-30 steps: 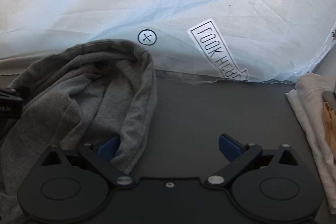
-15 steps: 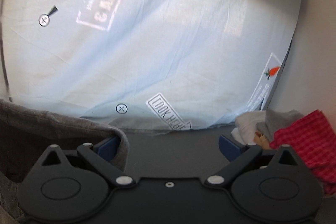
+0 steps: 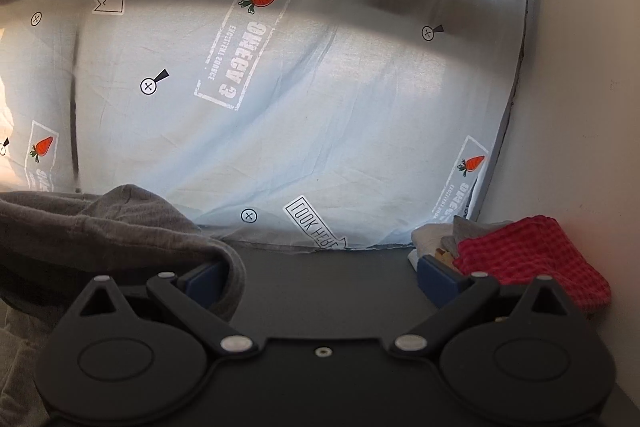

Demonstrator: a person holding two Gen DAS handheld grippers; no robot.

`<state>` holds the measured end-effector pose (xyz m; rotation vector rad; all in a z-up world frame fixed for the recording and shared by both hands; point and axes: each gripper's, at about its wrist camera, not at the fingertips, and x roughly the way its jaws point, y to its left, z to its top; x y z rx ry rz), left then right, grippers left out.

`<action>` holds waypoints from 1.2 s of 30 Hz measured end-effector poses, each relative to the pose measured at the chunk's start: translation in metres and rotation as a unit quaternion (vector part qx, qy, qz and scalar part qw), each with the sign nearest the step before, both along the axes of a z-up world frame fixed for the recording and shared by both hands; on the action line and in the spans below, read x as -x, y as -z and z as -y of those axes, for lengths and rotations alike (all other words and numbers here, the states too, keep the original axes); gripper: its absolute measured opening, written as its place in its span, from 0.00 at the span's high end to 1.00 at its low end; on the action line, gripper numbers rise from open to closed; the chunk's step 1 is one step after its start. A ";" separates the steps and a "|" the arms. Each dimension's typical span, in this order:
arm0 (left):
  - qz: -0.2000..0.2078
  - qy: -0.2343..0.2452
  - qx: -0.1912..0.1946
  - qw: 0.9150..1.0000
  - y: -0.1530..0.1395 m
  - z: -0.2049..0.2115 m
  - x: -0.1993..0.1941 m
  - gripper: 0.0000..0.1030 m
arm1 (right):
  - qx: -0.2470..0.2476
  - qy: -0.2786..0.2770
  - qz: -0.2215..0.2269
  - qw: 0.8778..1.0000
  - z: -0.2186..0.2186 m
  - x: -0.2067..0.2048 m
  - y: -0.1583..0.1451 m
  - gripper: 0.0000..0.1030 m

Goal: Fold clothes

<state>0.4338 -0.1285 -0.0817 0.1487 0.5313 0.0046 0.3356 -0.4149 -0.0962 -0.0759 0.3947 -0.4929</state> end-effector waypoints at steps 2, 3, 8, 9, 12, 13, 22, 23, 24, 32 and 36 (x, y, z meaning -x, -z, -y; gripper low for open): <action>-0.012 -0.004 -0.001 1.000 0.008 -0.007 0.012 0.03 | -0.002 -0.003 -0.007 1.000 -0.003 0.011 0.004 0.02; -0.018 -0.006 -0.004 1.000 0.012 -0.009 0.016 0.03 | -0.004 -0.005 -0.011 1.000 -0.005 0.017 0.006 0.02; -0.054 -0.007 -0.023 0.998 0.033 -0.017 0.024 0.03 | -0.001 -0.019 -0.040 0.999 -0.014 0.028 0.022 0.02; -0.064 -0.007 -0.027 0.998 0.037 -0.017 0.024 0.03 | 0.001 -0.022 -0.047 0.999 -0.015 0.030 0.025 0.02; -0.090 0.000 -0.033 0.995 0.046 -0.018 0.024 0.03 | -0.007 -0.024 -0.067 0.997 -0.016 0.031 0.032 0.02; -0.099 0.004 -0.034 0.994 0.048 -0.018 0.024 0.03 | -0.011 -0.025 -0.072 0.997 -0.016 0.031 0.034 0.02; -0.140 0.053 -0.001 0.989 0.046 -0.028 0.026 0.02 | -0.026 -0.056 -0.103 0.993 -0.023 0.029 0.045 0.02; -0.143 0.060 0.004 0.988 0.045 -0.029 0.028 0.02 | -0.028 -0.063 -0.104 0.992 -0.024 0.029 0.045 0.02; -0.144 0.066 0.010 0.987 0.043 -0.030 0.029 0.02 | -0.030 -0.070 -0.104 0.992 -0.027 0.029 0.044 0.02; -0.137 0.072 0.079 0.985 0.021 -0.045 0.034 0.02 | -0.031 -0.114 -0.103 0.988 -0.044 0.028 0.042 0.02; -0.126 0.047 0.111 0.985 0.010 -0.055 0.031 0.02 | -0.038 -0.113 -0.109 0.987 -0.043 0.026 0.045 0.02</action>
